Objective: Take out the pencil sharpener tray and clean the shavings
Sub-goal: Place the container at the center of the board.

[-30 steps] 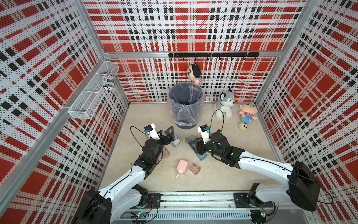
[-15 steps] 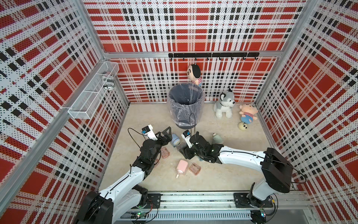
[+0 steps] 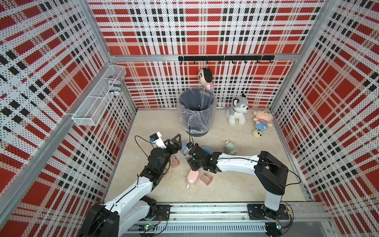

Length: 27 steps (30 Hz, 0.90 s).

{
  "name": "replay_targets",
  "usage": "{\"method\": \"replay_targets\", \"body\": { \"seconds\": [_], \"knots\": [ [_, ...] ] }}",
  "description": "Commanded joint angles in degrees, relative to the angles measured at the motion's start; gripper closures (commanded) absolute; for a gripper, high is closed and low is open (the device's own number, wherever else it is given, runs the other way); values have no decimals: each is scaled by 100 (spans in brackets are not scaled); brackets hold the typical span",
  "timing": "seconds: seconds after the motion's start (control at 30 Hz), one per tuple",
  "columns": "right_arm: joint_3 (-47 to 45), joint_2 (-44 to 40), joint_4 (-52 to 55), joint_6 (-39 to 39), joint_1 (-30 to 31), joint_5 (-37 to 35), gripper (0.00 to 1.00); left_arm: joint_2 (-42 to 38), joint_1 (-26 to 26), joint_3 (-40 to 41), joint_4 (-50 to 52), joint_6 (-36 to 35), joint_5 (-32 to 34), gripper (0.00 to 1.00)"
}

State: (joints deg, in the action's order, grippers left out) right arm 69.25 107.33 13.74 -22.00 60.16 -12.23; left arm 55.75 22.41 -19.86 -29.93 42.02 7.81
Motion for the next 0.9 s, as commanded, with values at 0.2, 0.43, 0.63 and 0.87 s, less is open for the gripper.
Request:
{"method": "replay_targets", "body": {
  "seconds": [0.2, 0.43, 0.63, 0.87],
  "knots": [
    [334, 404, 169, 131, 22, -354, 42, -134, -44, 114, -30, -36, 63, 2],
    [396, 526, 147, 215, 23, -265, 35, -212, -44, 138, -30, -35, 57, 2],
    [392, 593, 174, 223, 13, -284, 31, -213, -44, 131, -36, -36, 51, 2],
    [343, 513, 182, 220, -8, -236, 31, -194, -41, 140, -39, -36, 56, 2]
  ]
}}
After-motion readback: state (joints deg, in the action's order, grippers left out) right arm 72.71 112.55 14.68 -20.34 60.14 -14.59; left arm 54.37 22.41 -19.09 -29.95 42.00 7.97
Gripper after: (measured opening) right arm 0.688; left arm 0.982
